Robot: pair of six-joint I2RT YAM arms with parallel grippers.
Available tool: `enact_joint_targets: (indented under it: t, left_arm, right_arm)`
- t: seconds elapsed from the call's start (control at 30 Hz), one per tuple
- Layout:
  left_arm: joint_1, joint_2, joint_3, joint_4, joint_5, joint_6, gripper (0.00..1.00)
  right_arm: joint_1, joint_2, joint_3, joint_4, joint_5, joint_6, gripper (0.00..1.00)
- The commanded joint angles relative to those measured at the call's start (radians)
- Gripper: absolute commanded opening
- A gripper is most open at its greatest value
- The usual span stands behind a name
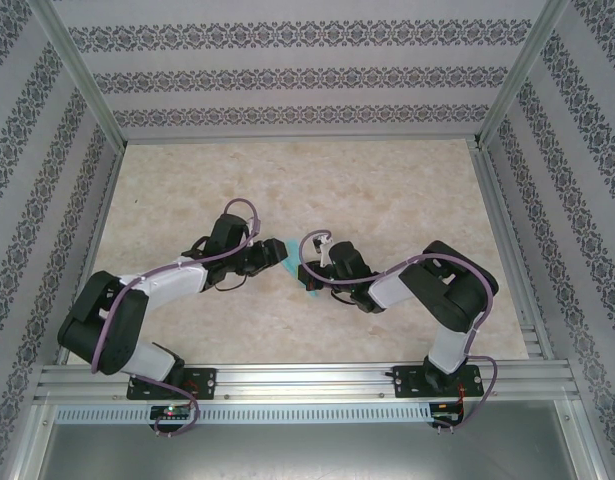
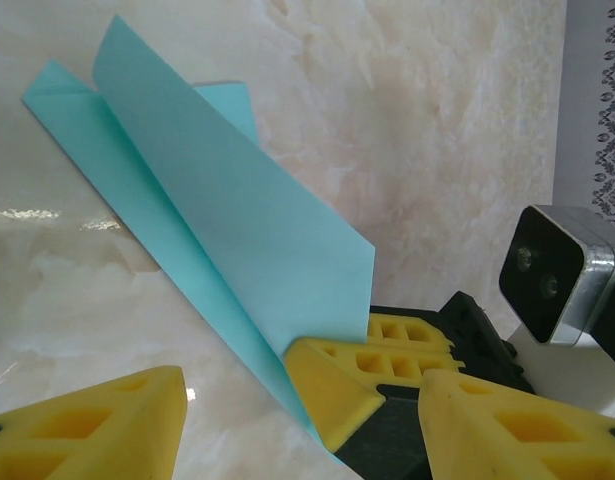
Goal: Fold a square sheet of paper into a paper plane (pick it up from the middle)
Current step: Fold the wing for the fifth time at the center of the table.
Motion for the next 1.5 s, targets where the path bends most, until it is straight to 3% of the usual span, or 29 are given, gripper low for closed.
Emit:
enact_joint_targets:
  t: [0.0,0.5,1.07,1.47]
  left_arm:
    - [-0.015,0.02,-0.01,0.077,0.019,0.021,0.62]
    - [-0.019,0.094,0.0,0.136,0.045,0.02,0.56]
    - [-0.028,0.159,0.02,0.182,0.089,0.022,0.5]
    - [-0.031,0.205,0.036,0.212,0.101,0.023,0.3]
  right_arm:
    - [-0.014,0.009,0.034,-0.042,-0.049,0.062,0.0]
    - [-0.041,0.067,0.073,-0.058,-0.148,0.117,0.0]
    - [-0.065,0.099,0.077,-0.066,-0.179,0.168,0.0]
    - [-0.066,0.108,0.082,-0.096,-0.173,0.164,0.0]
